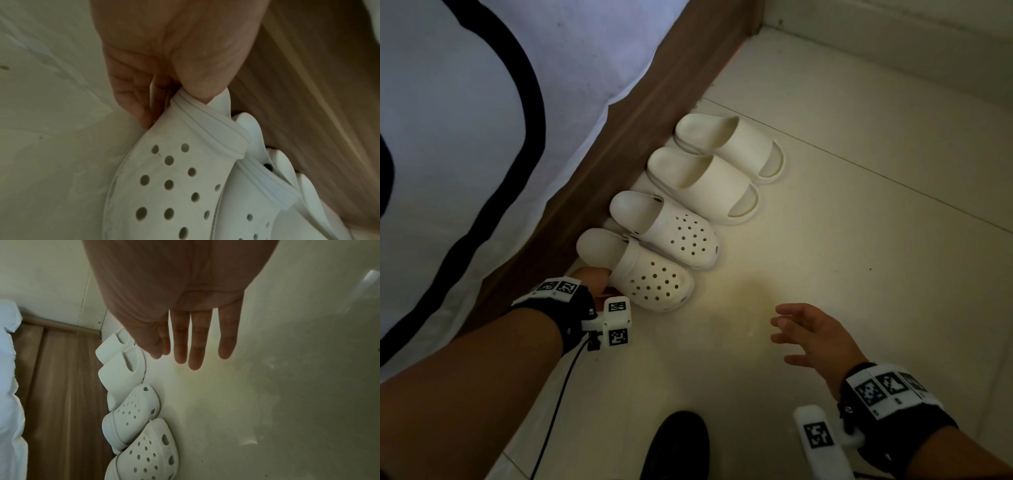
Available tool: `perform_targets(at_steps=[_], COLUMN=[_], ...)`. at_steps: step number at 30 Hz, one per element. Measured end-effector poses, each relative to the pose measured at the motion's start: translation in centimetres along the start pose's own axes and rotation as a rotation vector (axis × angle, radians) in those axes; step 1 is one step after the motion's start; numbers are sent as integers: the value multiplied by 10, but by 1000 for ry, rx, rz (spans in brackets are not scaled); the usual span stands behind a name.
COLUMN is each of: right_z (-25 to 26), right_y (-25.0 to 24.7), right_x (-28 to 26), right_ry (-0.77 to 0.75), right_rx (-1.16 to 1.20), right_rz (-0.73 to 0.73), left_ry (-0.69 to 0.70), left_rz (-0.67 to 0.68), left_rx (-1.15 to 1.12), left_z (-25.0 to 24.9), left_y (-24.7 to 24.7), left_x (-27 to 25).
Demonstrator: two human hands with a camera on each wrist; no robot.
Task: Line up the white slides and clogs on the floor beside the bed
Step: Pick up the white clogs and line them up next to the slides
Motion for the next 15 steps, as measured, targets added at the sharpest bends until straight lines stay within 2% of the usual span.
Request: perform_targets(at_steps=[6, 9, 12, 15], right_z=[3, 5, 9, 15], right_y=[1, 1, -1, -3], right_x=[1, 1, 3, 4], right_ry=[9, 4, -27, -65], right_rx=[1, 7, 24, 24], right_rz=[0, -8, -19, -28], left_ry=[-19, -66, -102, -119], left_rz=[-10, -5, -48, -120], left_rx=[-109, -271, -453, -485], left_z=[4, 12, 25, 42], left_y=[6, 6, 1, -6], left_x=[3, 5, 9, 8])
Point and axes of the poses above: each hand's wrist, its own x-axis towards the middle knuckle, its own y-axis out of the palm, z = x × y, the point moved 8 cm from there along x, towards the middle knuckle, and after that the axes turned 5 degrees about -x, right-handed, at the moved point
